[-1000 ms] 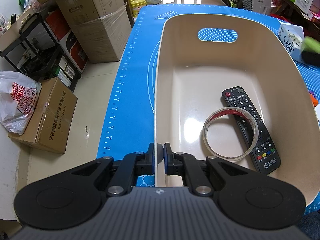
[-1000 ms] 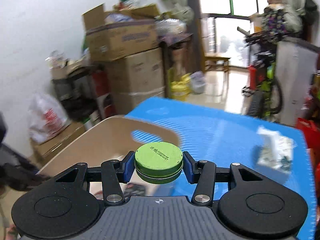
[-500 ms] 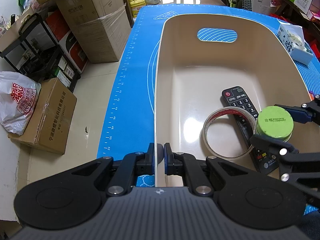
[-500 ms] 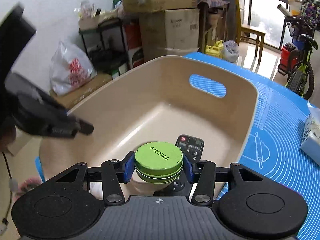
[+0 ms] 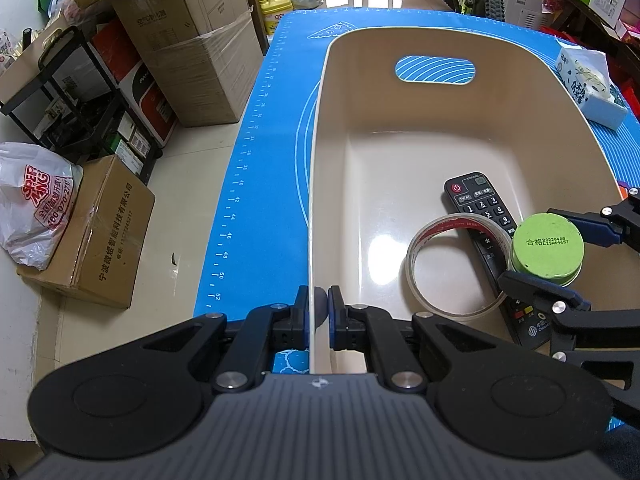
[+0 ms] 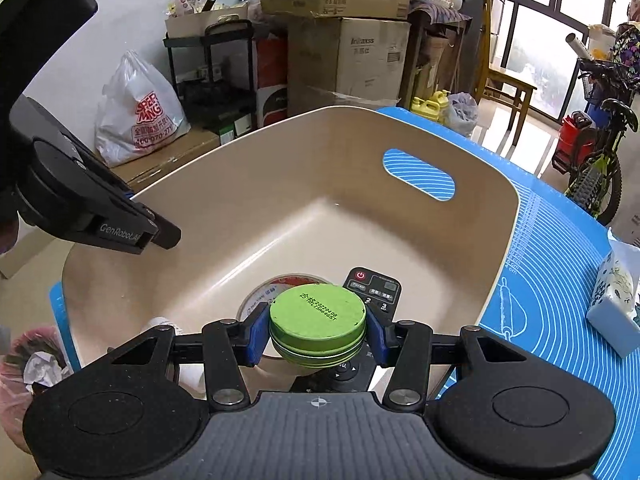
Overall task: Organize rigid objects
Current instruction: 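Carry the green tin over the basket and release it beside the remote, then move the right gripper back to the orange-purple toy on the mat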
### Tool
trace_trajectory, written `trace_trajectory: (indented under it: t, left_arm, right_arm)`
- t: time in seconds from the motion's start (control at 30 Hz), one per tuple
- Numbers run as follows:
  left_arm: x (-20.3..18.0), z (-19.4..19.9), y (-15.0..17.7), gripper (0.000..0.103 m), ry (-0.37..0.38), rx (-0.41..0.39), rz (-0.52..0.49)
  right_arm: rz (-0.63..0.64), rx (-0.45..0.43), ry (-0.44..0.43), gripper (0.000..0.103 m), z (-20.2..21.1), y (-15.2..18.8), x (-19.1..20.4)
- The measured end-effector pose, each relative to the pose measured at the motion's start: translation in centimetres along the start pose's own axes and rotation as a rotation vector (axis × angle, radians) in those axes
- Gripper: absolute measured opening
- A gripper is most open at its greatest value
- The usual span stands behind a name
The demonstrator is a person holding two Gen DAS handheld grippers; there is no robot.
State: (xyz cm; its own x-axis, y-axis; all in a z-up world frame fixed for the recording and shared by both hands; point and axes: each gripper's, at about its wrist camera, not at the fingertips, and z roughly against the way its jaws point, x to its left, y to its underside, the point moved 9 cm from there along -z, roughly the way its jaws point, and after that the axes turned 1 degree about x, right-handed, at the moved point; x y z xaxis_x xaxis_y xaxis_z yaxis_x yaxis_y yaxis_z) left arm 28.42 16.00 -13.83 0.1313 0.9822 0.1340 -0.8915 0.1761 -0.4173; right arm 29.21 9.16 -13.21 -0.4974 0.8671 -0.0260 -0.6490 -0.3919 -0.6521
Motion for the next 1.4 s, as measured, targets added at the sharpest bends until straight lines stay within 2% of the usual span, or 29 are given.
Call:
trace_trajectory:
  t: [0.07,0.13,0.27,0.4,0.67,0.83,1.07,1.4]
  left_arm:
    - [0.0,0.0,0.0,0.010,0.000,0.000,-0.001]
    - [0.0,0.0,0.0,0.010,0.000,0.000,-0.001]
    - [0.0,0.0,0.0,0.010,0.000,0.000,0.000]
    - [0.0,0.0,0.0,0.010,0.000,0.000,-0.001]
    - [0.0,0.1,0.0,0.010,-0.002,0.000,-0.001]
    - [0.0,0.1,0.0,0.010,-0.001,0.000,-0.002]
    - [0.0,0.1,0.0,0.010,-0.001,0.000,-0.001]
    - [0.0,0.1,0.0,0.010,-0.002,0.000,-0.002]
  right_arm:
    - [-0.003,0.003,-0.002,0.055,0.0,0.0,-0.1]
    - [-0.011,0.003,-0.007,0.063,0.0,-0.1,-0.2]
    - [-0.011,-0.004,-0.013,0.067,0.2,-0.3,-0.1]
    - [-0.017,-0.021,-0.012,0.076,0.8,-0.5,-0.2]
    - [-0.070,-0.072,-0.019,0.082,2.9,-1.2,-2.1]
    - [-0.126,-0.103,0.002,0.087,4.6,-0.8,-5.0]
    - [-0.203,-0.120,0.062,0.087,6.5,0.8,-9.9]
    - [-0.280,-0.042,0.184,0.087,6.9,6.8,-17.1]
